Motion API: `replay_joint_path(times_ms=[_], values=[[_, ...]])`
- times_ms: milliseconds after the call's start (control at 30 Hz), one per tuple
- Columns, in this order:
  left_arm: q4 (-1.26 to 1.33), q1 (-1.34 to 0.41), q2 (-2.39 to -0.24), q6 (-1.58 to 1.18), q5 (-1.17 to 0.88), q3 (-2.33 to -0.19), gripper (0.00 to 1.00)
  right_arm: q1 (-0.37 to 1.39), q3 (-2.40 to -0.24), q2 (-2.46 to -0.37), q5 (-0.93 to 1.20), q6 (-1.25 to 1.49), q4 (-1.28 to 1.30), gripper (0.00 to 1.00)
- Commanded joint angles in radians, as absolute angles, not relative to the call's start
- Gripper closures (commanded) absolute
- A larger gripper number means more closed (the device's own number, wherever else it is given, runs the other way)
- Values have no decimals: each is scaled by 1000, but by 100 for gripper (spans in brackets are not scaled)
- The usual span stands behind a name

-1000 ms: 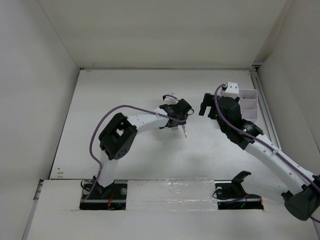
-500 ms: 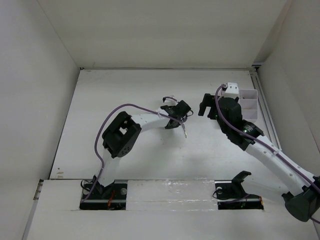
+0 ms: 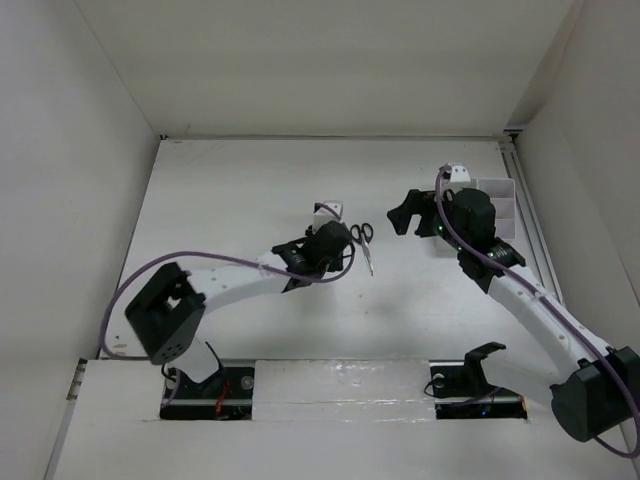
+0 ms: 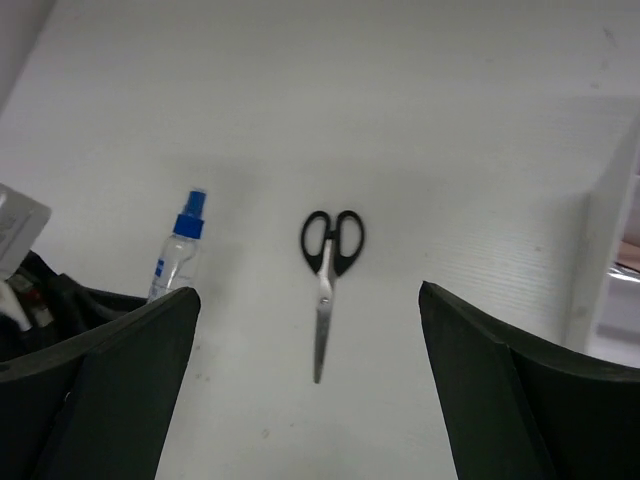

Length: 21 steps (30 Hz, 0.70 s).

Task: Sort the stationery into containers
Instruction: Pick up the stationery from the center of the board.

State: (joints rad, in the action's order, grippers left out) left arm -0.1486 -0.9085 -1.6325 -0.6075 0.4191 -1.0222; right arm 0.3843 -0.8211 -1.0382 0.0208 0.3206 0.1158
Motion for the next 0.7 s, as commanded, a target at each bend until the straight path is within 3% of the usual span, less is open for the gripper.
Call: replay_joint_path(times_ms=[0, 67, 200, 400, 533, 633, 667], values=[[132, -965, -1438, -404, 371, -948, 100, 374, -805, -1068, 336, 348, -58, 4], [220, -977, -1356, -333, 281, -885, 100, 431, -793, -1078, 370, 382, -135, 4], [302, -977, -1253, -311, 161, -821, 100, 540, -773, -1078, 230, 420, -196, 4], [334, -977, -1174, -290, 61, -793, 100, 586, -744, -1137, 250, 525, -356, 6], [334, -977, -1138, -281, 34, -784, 100, 607, -744, -1196, 297, 578, -449, 16], [344, -977, -1114, -281, 23, -762, 100, 620, -744, -1227, 328, 598, -494, 40], [344, -977, -1114, -281, 23, -762, 100, 620, -744, -1227, 342, 598, -508, 85]])
